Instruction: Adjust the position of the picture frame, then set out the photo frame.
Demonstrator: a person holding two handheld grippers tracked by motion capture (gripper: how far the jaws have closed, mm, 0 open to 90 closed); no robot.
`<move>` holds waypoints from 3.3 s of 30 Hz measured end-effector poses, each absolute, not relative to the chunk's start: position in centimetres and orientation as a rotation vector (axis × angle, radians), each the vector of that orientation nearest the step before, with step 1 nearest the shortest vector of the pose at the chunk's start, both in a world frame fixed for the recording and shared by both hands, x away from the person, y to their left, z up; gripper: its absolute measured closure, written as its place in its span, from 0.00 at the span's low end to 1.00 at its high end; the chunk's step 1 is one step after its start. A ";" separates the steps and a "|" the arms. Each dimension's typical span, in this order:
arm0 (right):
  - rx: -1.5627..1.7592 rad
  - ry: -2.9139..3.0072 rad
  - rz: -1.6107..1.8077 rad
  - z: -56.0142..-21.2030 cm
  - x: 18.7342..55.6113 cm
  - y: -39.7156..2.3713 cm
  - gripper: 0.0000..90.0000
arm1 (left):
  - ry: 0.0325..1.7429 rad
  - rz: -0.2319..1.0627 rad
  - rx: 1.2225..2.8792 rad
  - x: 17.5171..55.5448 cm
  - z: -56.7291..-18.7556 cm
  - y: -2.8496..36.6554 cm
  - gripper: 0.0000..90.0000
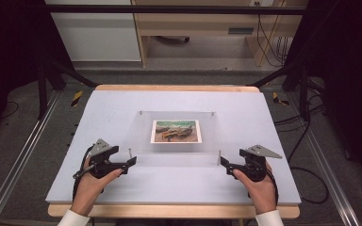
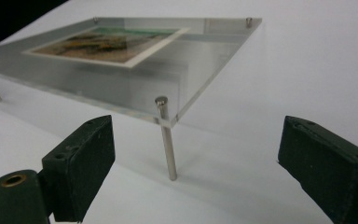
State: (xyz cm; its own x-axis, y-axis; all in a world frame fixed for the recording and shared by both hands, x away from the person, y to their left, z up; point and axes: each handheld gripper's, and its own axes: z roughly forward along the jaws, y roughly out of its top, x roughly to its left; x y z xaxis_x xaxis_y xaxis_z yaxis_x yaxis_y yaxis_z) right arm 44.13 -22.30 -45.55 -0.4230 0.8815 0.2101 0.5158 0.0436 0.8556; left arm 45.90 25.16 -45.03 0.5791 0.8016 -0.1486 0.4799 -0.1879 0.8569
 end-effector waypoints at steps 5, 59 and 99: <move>1.405 1.927 1.373 -45.0 44.1 -22.6 0.11 | 1.046 0.412 1.824 46.0 -45.0 25.3 0.09; 1.448 2.081 1.319 -45.0 49.9 -19.3 0.22 | 1.185 0.243 1.766 50.8 -45.5 23.5 0.20; 1.619 2.134 1.507 -46.2 50.3 -19.4 0.17 | 1.219 0.106 1.692 51.3 -46.5 23.6 0.18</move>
State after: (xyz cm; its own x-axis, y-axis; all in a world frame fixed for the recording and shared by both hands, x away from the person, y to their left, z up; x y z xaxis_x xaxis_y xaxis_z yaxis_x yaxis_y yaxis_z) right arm 50.31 -19.44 -46.18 -0.4432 0.7640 0.4689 0.6976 -0.0346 0.7157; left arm 51.25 23.61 -46.49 0.4871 0.7511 -0.4456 0.6627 0.0145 0.7488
